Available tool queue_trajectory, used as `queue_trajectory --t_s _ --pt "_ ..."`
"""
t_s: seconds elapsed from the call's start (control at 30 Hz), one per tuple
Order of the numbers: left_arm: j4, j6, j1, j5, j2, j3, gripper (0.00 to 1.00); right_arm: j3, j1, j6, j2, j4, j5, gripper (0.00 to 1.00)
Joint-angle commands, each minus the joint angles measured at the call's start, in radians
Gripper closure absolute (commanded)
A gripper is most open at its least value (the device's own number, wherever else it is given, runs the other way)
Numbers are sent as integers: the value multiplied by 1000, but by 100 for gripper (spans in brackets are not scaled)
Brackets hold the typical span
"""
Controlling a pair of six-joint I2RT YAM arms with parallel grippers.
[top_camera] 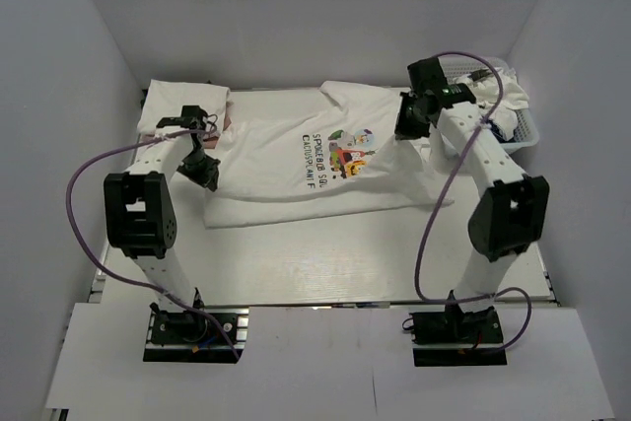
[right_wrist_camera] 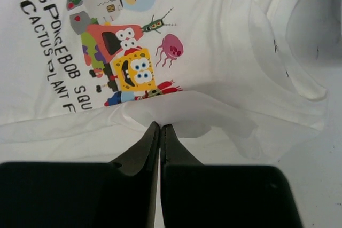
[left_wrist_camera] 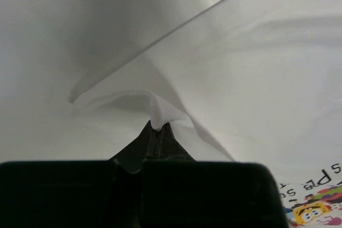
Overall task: Fold and stack the t-shirts
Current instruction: Fold the flattened tshirt in 1/3 of the way
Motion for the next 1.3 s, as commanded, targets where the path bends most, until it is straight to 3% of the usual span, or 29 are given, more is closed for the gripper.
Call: queue_trajectory --t_s 0.0,0.1,0.13,0.17,0.2,0.23,0.33,0.43,0.47,0.5,0.57,0.63,0.73,0.77,0.87,1.07,1.27 --pt "83 9 4 -28 34 84 100 119 -21 -23 149 59 -20 100" --pt "60 9 4 -48 118 145 97 257 -28 -29 293 67 -26 100" --pt "46 9 13 -60 139 167 74 276 -27 -49 318 76 -34 100" --pt "35 21 13 -77 156 185 60 312 -27 -80 364 131 -43 89" --pt "14 21 13 -94 181 222 36 337 -27 -88 384 148 -35 84" --pt "5 34 13 -128 181 248 2 367 -31 -142 419 194 -25 56" --pt "-66 34 22 -156 202 302 0 475 -36 -186 490 164 -18 39" --pt "-106 60 22 -183 161 325 0 429 -30 -220 399 146 -28 10" --pt "-106 70 22 -183 144 325 0 393 -30 -217 363 156 -32 10" --pt "-106 99 22 -183 128 311 0 247 -30 -215 332 209 -64 10" --pt "-40 161 22 -73 69 268 0 134 -37 -168 168 254 -87 10" --pt "59 227 4 69 34 198 0 -93 -36 -140 46 324 -155 10" --pt "155 277 -10 227 -32 68 0 -291 -37 -97 -12 386 -212 10" --pt "232 294 -10 275 -46 37 0 -304 -36 -86 -12 393 -213 10" --pt "252 319 -19 320 -55 9 0 -321 -37 -50 26 395 -220 10" --pt "275 377 -52 323 -46 -42 0 -332 -67 61 122 542 -252 10" --pt "293 390 -61 262 -23 -127 0 -304 -93 59 202 591 -316 11"
